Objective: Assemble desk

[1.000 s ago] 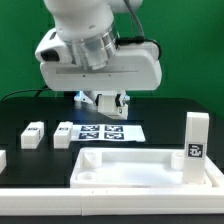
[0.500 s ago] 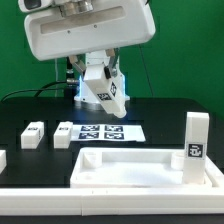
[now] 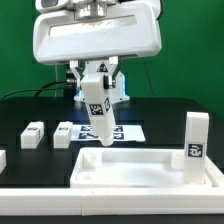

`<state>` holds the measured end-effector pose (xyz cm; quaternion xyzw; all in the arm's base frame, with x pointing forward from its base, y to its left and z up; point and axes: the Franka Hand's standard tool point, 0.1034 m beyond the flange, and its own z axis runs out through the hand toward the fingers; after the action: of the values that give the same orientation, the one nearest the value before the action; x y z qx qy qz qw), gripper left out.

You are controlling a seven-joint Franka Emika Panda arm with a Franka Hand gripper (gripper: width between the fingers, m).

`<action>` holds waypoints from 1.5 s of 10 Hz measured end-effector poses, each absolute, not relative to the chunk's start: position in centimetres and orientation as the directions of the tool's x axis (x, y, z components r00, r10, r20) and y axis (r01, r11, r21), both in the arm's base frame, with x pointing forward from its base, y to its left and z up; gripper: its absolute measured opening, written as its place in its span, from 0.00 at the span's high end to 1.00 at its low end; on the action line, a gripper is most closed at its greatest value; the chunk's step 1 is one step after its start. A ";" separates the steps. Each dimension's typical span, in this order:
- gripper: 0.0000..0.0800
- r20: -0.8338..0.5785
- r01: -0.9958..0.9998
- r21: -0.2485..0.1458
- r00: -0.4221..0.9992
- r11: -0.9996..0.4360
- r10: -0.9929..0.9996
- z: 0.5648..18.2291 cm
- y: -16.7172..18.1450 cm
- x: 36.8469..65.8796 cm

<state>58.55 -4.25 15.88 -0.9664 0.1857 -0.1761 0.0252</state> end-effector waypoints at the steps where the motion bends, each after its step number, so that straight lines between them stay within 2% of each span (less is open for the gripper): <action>1: 0.64 0.423 -0.321 -0.087 0.846 -0.943 -0.326 16.0 -4.6 60.0; 2: 0.64 0.453 -0.316 -0.082 0.833 -0.945 -0.318 15.8 -4.1 60.4; 3: 0.64 0.522 -0.318 -0.092 0.792 -0.944 -0.317 16.3 -3.1 60.9; 6: 0.64 0.635 -0.310 -0.064 0.721 -0.949 -0.278 15.7 -3.6 60.8; 9: 0.64 0.629 -0.306 -0.038 0.732 -0.951 -0.261 15.7 -5.4 61.4; 15: 0.64 0.610 -0.315 -0.034 0.745 -0.949 -0.270 14.6 -5.7 61.1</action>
Offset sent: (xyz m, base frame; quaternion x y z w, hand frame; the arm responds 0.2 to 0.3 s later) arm 0.0000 0.0000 0.0000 0.0000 0.1938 0.0000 0.9810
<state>61.11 -5.70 14.61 -0.9335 0.1565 -0.3205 -0.0354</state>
